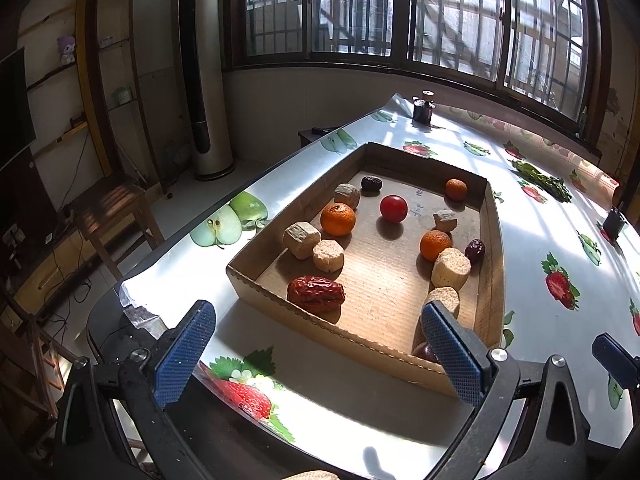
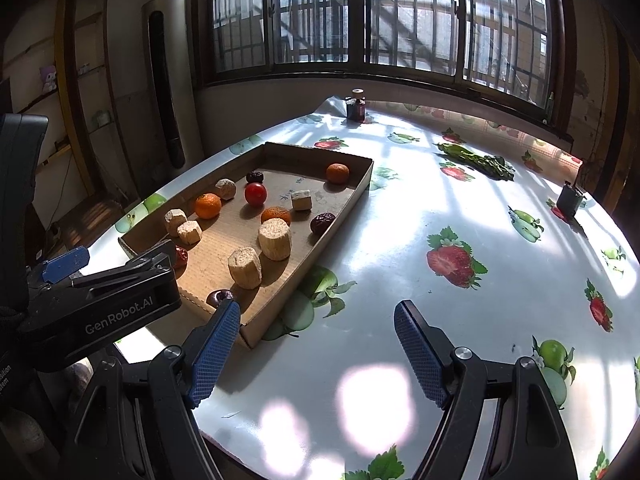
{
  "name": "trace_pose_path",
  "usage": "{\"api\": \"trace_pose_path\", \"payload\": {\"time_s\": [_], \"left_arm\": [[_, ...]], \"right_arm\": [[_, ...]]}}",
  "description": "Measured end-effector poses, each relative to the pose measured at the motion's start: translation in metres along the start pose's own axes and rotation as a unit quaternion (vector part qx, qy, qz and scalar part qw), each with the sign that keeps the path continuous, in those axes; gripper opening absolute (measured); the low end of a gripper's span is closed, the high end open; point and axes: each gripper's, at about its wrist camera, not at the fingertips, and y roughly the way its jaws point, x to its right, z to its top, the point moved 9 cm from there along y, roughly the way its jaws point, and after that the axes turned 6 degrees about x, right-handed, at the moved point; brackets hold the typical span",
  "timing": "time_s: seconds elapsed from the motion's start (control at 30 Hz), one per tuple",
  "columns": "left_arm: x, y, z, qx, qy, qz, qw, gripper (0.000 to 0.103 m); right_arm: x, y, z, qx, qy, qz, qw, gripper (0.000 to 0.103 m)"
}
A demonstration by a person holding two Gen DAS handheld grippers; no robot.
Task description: Organize fruits
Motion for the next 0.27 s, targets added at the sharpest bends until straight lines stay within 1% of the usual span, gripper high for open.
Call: {"api": "trace_pose_path", "payload": {"time_s": [0.17, 0.27], "left_arm": [[0.002, -0.009, 0.019, 0.024, 0.004, -0.001, 0.9997, 0.103], [0.005, -0.012, 0.028, 0.03, 0.006, -0.001, 0.9995, 0.103]], "right_arm": [[0.0, -0.002, 0.004, 0.004, -0.004, -0.002, 1.0, 0.083], [0.003, -0.005, 0.008, 0.01, -0.001, -0.003, 1.0, 0.083]]}}
